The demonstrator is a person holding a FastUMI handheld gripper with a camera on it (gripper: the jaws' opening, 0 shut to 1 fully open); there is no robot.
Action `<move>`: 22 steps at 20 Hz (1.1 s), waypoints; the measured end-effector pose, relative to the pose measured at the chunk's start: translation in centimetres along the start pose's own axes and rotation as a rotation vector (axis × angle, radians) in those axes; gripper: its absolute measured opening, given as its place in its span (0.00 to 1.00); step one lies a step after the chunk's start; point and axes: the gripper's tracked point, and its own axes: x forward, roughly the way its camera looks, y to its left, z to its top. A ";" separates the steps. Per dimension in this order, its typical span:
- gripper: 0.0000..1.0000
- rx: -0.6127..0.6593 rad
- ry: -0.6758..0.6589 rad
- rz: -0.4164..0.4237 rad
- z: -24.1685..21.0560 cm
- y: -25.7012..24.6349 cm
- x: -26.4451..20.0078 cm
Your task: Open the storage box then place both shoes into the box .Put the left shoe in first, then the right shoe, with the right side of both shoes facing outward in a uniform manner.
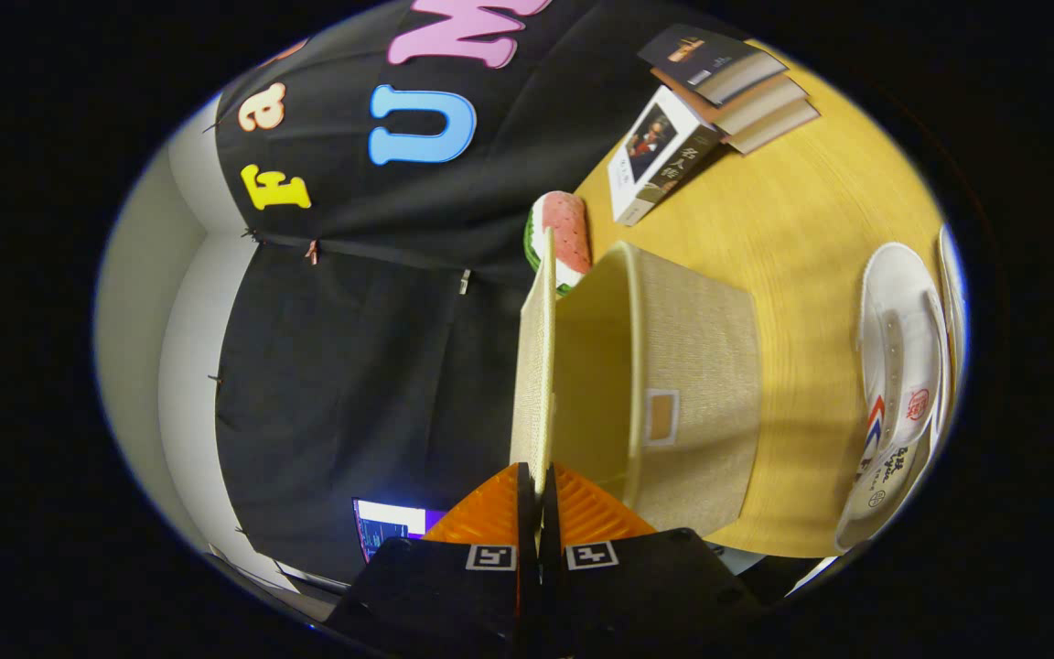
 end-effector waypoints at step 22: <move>0.68 -0.320 0.125 0.031 -5.6 15.0 14.8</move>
